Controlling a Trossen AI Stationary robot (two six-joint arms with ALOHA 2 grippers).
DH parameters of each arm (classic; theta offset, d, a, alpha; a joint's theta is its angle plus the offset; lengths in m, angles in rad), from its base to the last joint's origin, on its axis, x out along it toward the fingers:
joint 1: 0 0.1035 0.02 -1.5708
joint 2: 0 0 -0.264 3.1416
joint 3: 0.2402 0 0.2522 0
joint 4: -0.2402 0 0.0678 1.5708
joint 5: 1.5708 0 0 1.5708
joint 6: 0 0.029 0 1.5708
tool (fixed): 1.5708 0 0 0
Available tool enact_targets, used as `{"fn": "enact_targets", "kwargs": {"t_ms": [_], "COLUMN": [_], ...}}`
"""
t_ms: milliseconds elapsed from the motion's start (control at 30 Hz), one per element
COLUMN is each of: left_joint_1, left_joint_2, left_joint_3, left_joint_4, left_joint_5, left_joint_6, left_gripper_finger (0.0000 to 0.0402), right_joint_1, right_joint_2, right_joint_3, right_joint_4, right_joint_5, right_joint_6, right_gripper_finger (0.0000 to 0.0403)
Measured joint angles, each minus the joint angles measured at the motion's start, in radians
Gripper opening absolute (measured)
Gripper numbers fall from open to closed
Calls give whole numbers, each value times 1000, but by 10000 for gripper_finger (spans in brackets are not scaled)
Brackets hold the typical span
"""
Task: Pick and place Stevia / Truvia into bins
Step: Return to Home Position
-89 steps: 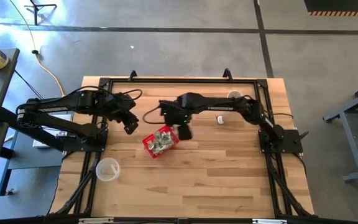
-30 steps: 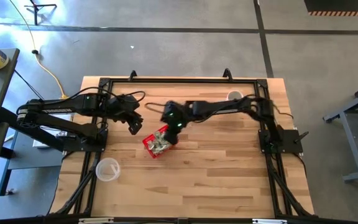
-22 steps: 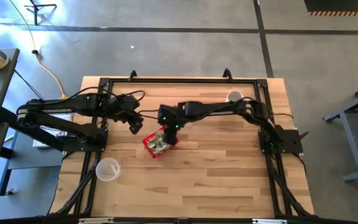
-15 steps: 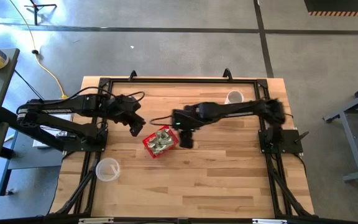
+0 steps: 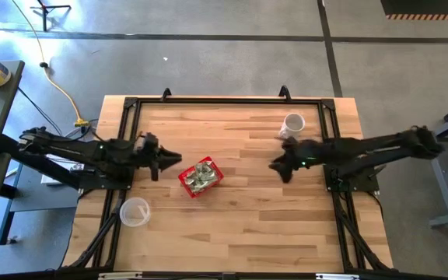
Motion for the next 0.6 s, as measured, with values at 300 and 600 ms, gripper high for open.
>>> {"fn": "enact_targets", "kwargs": {"t_ms": [300, 600], "left_joint_1": [290, 489], "left_joint_2": [-216, -292], "left_joint_3": [-116, -128], "left_joint_4": [38, -120], "left_joint_5": [133, 431], "left_joint_6": [163, 191], "left_gripper_finger": [131, 131], "right_joint_1": [-239, -320], "right_joint_2": [-501, -652], "right_joint_3": [-503, -603], "right_joint_4": [727, 789], "right_joint_5": [-230, -376], "right_joint_6": [-163, -236], "right_gripper_finger": [124, 124]}}
